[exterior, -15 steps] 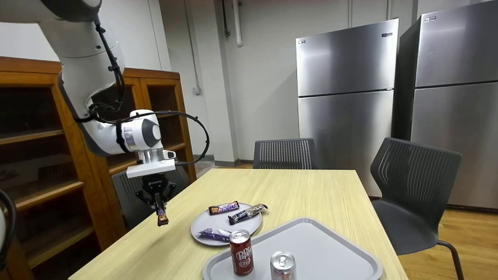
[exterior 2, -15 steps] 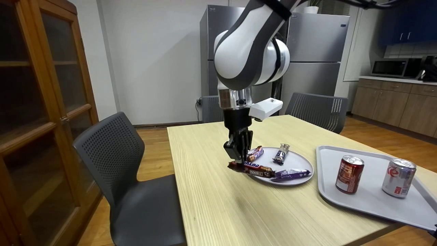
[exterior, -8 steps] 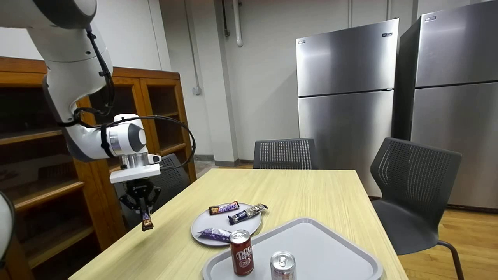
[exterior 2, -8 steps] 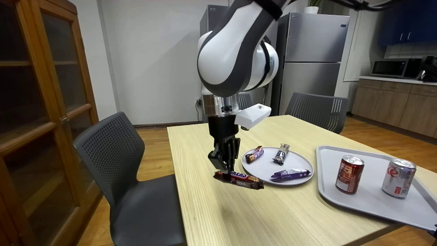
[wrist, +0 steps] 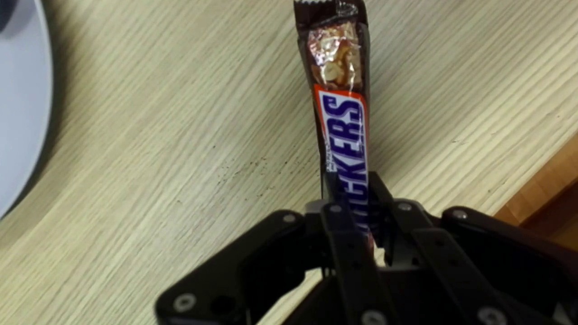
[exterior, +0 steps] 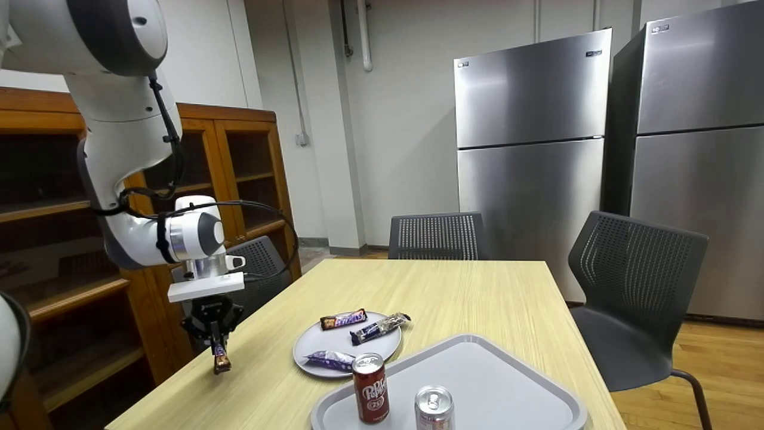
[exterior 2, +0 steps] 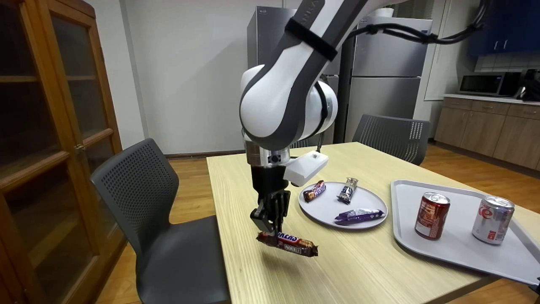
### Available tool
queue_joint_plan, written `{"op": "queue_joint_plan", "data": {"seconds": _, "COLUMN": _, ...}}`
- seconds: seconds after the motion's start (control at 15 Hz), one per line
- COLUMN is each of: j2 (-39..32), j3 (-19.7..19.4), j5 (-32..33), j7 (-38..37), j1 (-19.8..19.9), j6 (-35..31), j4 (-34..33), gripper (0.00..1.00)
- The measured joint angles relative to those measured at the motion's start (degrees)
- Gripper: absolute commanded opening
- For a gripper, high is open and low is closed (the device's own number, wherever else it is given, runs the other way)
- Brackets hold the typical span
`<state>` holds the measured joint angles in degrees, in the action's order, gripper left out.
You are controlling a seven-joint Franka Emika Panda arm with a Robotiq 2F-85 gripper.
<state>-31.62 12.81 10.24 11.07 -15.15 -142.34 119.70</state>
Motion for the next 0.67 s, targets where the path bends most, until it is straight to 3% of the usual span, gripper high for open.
{"op": "queue_joint_plan", "data": {"seconds": 0.13, "j2": -1.3, "j3": 0.0, "j5": 0.0, "j7": 0.0, "j1": 0.0, "j6": -0.4, "j4": -0.7, "gripper": 0.04}}
{"op": "queue_joint_plan", "data": {"seconds": 0.2, "j2": -1.9, "j3": 0.0, "j5": 0.0, "j7": 0.0, "j1": 0.0, "j6": -0.5, "j4": -1.0, "gripper": 0.41}}
{"op": "queue_joint_plan", "data": {"seconds": 0.33, "j2": -2.8, "j3": 0.0, "j5": 0.0, "j7": 0.0, "j1": 0.0, "j6": -0.7, "j4": -1.6, "gripper": 0.49}}
{"op": "queue_joint_plan", "data": {"seconds": 0.67, "j2": -3.0, "j3": 0.0, "j5": 0.0, "j7": 0.0, "j1": 0.1, "j6": -0.7, "j4": -2.4, "gripper": 0.87}}
